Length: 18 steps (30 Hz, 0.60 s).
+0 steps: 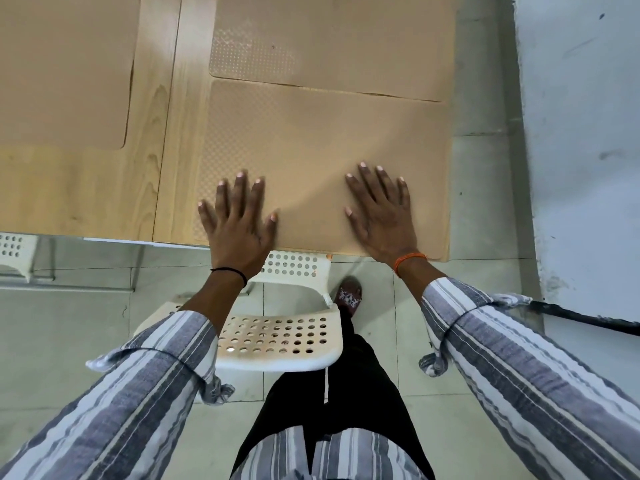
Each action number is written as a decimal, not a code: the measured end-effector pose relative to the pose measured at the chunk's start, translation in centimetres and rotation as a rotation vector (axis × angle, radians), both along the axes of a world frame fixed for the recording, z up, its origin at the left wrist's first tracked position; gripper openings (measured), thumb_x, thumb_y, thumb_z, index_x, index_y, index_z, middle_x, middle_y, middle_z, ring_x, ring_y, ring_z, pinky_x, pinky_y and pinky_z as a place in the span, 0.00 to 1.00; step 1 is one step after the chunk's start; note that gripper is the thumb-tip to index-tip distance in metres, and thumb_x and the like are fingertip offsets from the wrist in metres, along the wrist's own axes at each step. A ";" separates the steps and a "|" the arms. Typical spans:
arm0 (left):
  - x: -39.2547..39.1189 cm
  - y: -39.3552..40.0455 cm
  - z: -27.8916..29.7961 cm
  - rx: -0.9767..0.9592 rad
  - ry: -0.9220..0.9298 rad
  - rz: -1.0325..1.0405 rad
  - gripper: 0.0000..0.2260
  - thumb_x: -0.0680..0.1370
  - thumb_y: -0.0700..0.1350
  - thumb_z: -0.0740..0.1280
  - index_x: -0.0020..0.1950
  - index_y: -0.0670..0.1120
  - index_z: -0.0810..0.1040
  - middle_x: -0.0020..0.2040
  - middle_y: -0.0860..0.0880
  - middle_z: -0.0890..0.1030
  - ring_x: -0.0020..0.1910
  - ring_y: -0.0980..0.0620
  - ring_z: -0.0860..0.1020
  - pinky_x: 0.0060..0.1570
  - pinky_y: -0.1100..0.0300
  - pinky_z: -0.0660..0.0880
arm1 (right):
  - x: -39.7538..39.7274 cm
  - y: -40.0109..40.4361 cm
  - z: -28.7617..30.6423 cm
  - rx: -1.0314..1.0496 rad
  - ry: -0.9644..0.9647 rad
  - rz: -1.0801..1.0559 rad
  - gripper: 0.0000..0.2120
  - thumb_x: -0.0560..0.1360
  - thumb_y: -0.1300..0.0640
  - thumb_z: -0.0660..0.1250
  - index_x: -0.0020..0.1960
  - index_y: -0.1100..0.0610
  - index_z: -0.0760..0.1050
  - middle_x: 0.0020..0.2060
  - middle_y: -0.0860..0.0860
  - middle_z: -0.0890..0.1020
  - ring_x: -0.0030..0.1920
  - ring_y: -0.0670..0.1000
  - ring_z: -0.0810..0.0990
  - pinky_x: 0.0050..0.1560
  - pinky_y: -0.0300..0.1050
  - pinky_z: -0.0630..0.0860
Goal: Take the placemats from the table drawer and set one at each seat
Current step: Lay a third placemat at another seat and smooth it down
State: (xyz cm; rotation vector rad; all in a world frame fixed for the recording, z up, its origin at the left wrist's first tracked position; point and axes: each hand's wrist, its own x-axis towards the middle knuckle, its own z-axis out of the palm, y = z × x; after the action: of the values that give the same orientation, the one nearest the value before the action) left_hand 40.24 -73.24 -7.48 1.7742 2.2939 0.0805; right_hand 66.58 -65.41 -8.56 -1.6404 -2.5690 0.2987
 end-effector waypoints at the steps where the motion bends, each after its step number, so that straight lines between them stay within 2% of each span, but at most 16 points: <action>1: 0.0 0.1 0.1 0.001 0.009 0.000 0.28 0.81 0.61 0.52 0.79 0.58 0.49 0.81 0.54 0.49 0.79 0.45 0.47 0.73 0.35 0.45 | 0.0 0.0 0.1 0.002 0.004 -0.001 0.27 0.81 0.43 0.53 0.79 0.46 0.54 0.80 0.47 0.55 0.79 0.52 0.53 0.76 0.59 0.51; 6: -0.1 1.3 0.6 0.013 0.049 0.022 0.25 0.79 0.60 0.57 0.75 0.54 0.62 0.76 0.49 0.62 0.74 0.41 0.59 0.69 0.38 0.55 | -0.3 0.0 0.4 0.022 -0.006 -0.005 0.28 0.80 0.43 0.54 0.78 0.46 0.57 0.79 0.47 0.58 0.78 0.53 0.57 0.75 0.59 0.54; 8: 0.0 2.7 1.2 0.024 0.072 0.019 0.23 0.78 0.59 0.58 0.69 0.48 0.68 0.70 0.44 0.68 0.68 0.39 0.65 0.64 0.42 0.61 | -0.7 0.6 0.4 0.046 0.014 -0.019 0.26 0.78 0.44 0.57 0.75 0.47 0.64 0.76 0.48 0.64 0.75 0.54 0.64 0.71 0.59 0.59; 10: 0.3 4.7 2.1 0.045 0.066 0.015 0.20 0.77 0.56 0.60 0.63 0.44 0.71 0.64 0.42 0.71 0.62 0.40 0.68 0.61 0.44 0.63 | -1.4 1.6 0.8 0.090 0.032 -0.027 0.21 0.75 0.47 0.59 0.67 0.50 0.71 0.70 0.50 0.72 0.66 0.57 0.71 0.63 0.58 0.65; 12: 0.6 7.0 3.1 0.113 -0.001 -0.014 0.18 0.77 0.53 0.62 0.60 0.43 0.74 0.63 0.42 0.72 0.64 0.41 0.68 0.62 0.46 0.64 | -2.5 2.8 1.6 0.119 -0.006 -0.050 0.16 0.74 0.49 0.59 0.59 0.54 0.73 0.60 0.53 0.75 0.55 0.58 0.73 0.56 0.55 0.66; 14: 0.8 9.4 3.5 0.190 -0.062 -0.079 0.19 0.77 0.52 0.62 0.64 0.43 0.73 0.68 0.43 0.70 0.69 0.42 0.66 0.65 0.46 0.64 | -3.5 3.7 2.2 0.127 -0.067 -0.078 0.15 0.73 0.49 0.58 0.55 0.56 0.72 0.54 0.55 0.74 0.50 0.59 0.72 0.54 0.56 0.66; 16: 0.8 12.1 3.3 0.196 -0.075 -0.154 0.23 0.78 0.53 0.61 0.70 0.44 0.69 0.74 0.43 0.64 0.74 0.42 0.61 0.69 0.46 0.61 | -4.3 4.5 2.4 0.117 -0.054 -0.118 0.16 0.73 0.49 0.59 0.57 0.57 0.72 0.55 0.56 0.74 0.53 0.58 0.72 0.58 0.58 0.66; 18: 0.8 14.4 2.5 0.133 -0.051 -0.210 0.27 0.79 0.55 0.58 0.76 0.44 0.62 0.79 0.44 0.57 0.78 0.43 0.55 0.73 0.46 0.55 | -5.4 5.3 2.5 0.100 0.017 -0.149 0.19 0.73 0.50 0.61 0.62 0.56 0.72 0.62 0.56 0.73 0.60 0.59 0.72 0.64 0.60 0.65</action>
State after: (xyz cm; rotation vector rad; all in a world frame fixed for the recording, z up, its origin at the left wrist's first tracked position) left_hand 41.01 -58.80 -4.98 2.0436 2.0975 0.2432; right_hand 61.20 -60.14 -6.05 -1.7725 -2.3904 0.1704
